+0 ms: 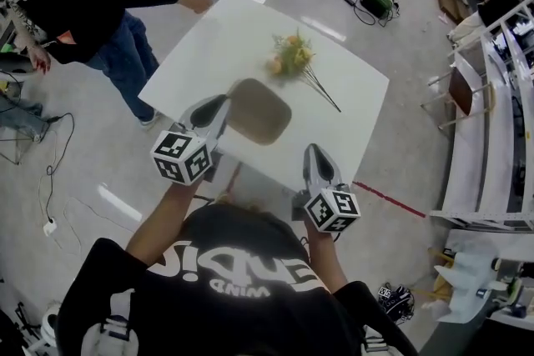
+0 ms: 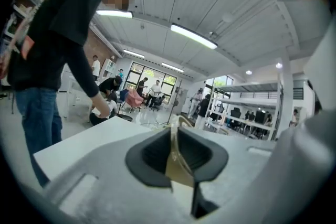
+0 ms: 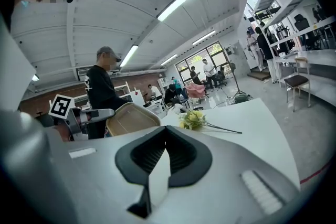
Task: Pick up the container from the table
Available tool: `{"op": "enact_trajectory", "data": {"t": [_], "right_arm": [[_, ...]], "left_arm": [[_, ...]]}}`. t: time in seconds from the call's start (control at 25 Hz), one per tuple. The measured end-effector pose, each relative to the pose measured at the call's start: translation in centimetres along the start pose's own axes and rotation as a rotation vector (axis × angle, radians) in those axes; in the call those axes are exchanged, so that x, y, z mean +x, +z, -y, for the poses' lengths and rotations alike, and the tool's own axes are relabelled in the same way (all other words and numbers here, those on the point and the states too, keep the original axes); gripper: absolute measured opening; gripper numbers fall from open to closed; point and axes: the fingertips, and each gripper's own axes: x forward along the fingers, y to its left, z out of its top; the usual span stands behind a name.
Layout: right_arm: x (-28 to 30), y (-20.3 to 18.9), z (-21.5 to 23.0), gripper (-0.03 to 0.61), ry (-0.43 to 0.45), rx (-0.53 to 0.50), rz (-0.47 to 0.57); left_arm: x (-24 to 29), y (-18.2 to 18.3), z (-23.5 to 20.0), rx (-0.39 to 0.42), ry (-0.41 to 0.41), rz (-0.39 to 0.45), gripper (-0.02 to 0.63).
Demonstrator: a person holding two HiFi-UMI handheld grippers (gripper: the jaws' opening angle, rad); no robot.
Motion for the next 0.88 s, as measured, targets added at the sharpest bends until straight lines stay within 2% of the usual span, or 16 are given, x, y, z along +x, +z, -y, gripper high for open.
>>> {"op": "enact_trajectory", "data": {"t": [0.24,0.6,0.88], "right_arm": [[-0.9,0.1,-0.3,0.002,0.002,-0.008,0.011],[-2.0,0.2,-1.5,0.002,0.021,-0.025,0.031],[-2.8,-0.1,-2.3,0.002,0.035,-0.040,0.037]], "left_arm": [[-3.4,0.3,0.9,0.010,0.007,0.029,0.041],[-7.7,-1.4,1.1,0.042,0.046,0.051,0.041],[-9.4,-2.1,0.6,0.053,0.085,0.077,0.041]]}}
